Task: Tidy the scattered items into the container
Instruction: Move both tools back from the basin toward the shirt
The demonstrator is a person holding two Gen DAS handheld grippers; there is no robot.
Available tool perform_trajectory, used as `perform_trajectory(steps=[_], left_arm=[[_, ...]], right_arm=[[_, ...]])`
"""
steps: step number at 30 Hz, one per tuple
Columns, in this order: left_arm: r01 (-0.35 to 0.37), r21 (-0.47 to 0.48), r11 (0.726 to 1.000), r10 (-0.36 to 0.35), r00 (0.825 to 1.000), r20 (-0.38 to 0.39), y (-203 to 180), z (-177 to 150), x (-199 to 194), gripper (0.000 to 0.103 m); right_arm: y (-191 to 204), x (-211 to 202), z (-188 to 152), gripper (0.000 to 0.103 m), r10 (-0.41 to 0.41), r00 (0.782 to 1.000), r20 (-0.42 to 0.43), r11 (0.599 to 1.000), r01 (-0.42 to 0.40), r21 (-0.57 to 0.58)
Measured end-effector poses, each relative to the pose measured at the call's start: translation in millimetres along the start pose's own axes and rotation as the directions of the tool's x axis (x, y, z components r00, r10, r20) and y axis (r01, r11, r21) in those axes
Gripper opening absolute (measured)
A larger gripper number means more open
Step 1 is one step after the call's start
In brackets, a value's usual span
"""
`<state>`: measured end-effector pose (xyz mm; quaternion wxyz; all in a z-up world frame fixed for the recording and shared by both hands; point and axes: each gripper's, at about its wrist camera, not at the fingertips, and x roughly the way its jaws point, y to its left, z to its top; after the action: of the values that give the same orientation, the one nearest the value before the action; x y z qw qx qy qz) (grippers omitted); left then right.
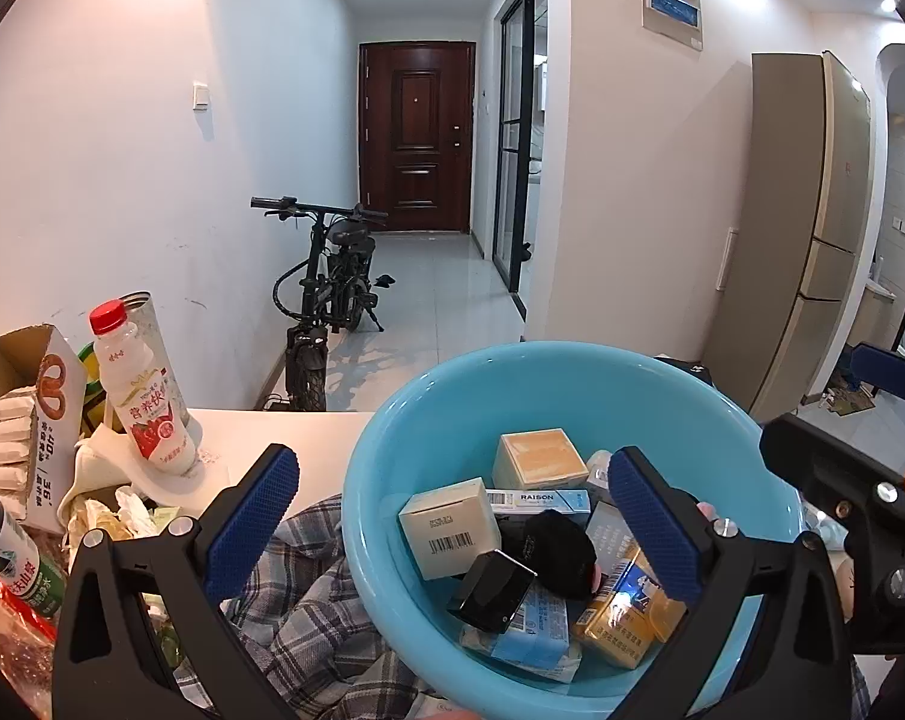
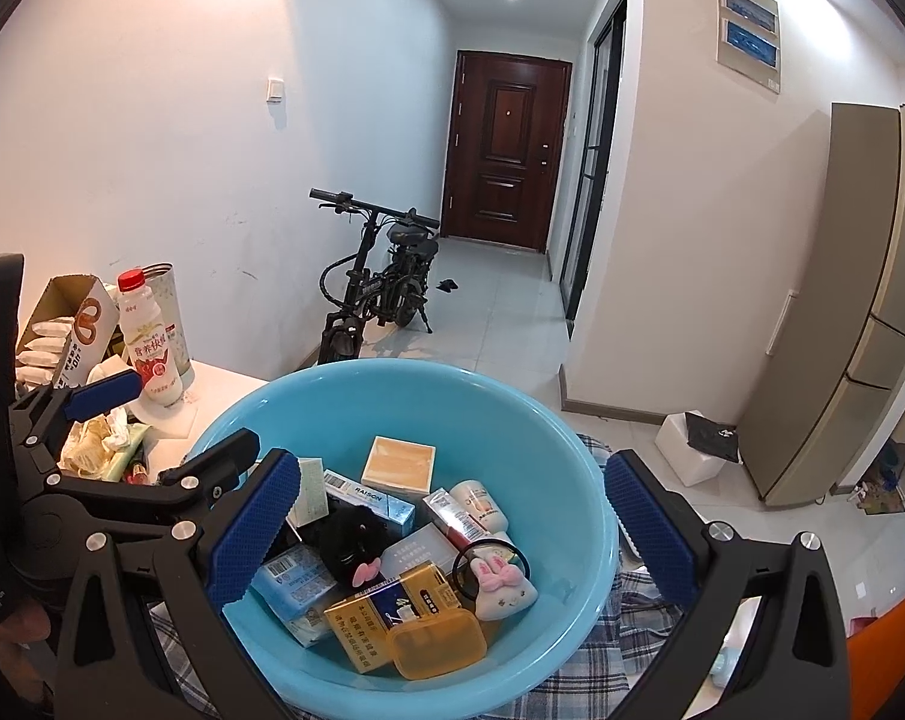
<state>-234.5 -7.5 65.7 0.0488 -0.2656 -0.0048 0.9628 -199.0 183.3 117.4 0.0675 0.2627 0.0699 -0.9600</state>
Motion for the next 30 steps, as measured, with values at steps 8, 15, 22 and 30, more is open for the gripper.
perform_trajectory(steps=[8, 15, 22, 30], left_arm=[[-0.026, 0.013, 1.0, 0.026, 1.0, 0.018, 0.7, 4.2, -10.6, 0.102], [-0.083, 0.057, 0.995, 0.079, 0.995, 0.062, 10.3, 4.6, -41.6, 0.103], [-0.112, 0.124, 0.986, 0.105, 0.992, 0.064, 16.9, -14.0, -72.2, 0.102], [-0.125, 0.156, 0.98, 0.109, 0.988, 0.107, 7.3, -31.7, -106.1, 0.103]], right_arm=[[-0.6, -1.7, -0.1, 0.103, 0.001, 1.0, 0.005, 1.0, -0.001, 0.009], [12.6, -19.4, -0.2, 0.103, 0.044, 0.998, 0.039, 0.999, -0.044, -0.007], [52.0, -40.4, 1.0, 0.103, 0.079, 0.994, 0.079, 0.993, -0.072, -0.093], [72.3, -57.6, -5.0, 0.103, 0.13, 0.988, 0.089, 0.986, -0.119, -0.121]])
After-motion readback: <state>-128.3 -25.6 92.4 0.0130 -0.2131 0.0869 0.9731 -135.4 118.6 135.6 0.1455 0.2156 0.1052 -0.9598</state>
